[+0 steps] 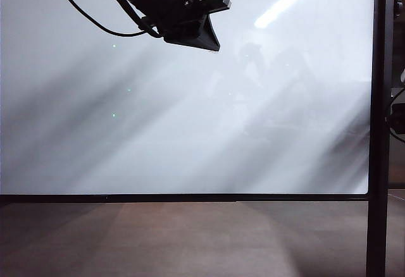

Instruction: Reach to the right to find the marker pen, pick it up, and write the number 5 on the whiteboard.

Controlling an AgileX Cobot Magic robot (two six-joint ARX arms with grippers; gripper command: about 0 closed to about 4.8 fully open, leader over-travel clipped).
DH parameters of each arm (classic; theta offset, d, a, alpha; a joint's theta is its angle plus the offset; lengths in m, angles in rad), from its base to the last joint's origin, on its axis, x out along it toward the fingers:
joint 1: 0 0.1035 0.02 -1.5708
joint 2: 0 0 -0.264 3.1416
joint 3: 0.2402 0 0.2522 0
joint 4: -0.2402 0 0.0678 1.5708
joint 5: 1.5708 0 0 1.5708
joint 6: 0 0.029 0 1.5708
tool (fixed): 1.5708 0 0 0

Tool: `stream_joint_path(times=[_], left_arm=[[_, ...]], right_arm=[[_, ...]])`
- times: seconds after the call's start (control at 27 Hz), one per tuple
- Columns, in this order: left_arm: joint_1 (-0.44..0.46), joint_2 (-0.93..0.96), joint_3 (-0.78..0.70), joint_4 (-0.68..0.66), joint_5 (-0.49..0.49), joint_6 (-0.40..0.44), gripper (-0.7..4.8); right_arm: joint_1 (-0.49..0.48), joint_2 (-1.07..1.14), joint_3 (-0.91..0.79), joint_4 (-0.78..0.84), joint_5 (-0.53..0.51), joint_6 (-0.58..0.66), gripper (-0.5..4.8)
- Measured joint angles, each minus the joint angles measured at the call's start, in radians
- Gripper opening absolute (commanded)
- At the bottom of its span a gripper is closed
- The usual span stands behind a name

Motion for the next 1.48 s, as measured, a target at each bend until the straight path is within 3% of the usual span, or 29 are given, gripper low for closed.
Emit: stream_joint_path(times=[0.04, 0.07, 0.41, 0.56, 0.85, 1.04, 1.15, 1.26, 1.41, 1.48], left_arm=[[0.000, 0.000, 0.000, 0.000, 0.000, 0.000, -0.05], [0.000, 0.000, 0.000, -0.001, 0.000, 0.000, -0.05], [0.000, 0.000, 0.000, -0.018, 0.000, 0.000, -0.05], [0.000, 0.000, 0.000, -0.019, 0.000, 0.000, -0.05], [0.000, 0.000, 0.000, -0.043, 0.000, 0.000, -0.05], [0.000, -0.068, 0.000, -0.059, -0.011, 0.000, -0.05], [0.002, -0.202, 0.000, -0.074, -0.112, 0.000, -0.05], [0.005, -0.328, 0.003, -0.084, -0.201, 0.000, -0.05], [0.018, -0.433, 0.003, -0.106, -0.245, 0.000, -0.05], [0.014, -0.449, 0.003, -0.157, -0.313, 0.000, -0.05]], right_arm=[[0.000, 0.000, 0.005, 0.000, 0.000, 0.011, 1.82], [0.000, 0.000, 0.010, -0.001, -0.006, 0.017, 1.68], [0.000, 0.000, 0.021, 0.000, 0.008, 0.021, 1.53], [0.005, 0.000, 0.021, 0.000, 0.000, 0.021, -0.09], [-0.004, -0.036, -0.009, -0.002, -0.003, 0.021, -0.07], [-0.092, -0.257, -0.196, -0.003, 0.107, 0.089, -0.07], [-0.122, -0.498, -0.321, -0.095, 0.115, 0.145, -0.07], [-0.097, -0.762, -0.352, -0.339, 0.114, 0.150, -0.07], [0.004, -1.068, -0.356, -0.639, 0.120, 0.150, -0.07], [0.084, -1.201, -0.353, -0.741, 0.186, 0.153, -0.07]])
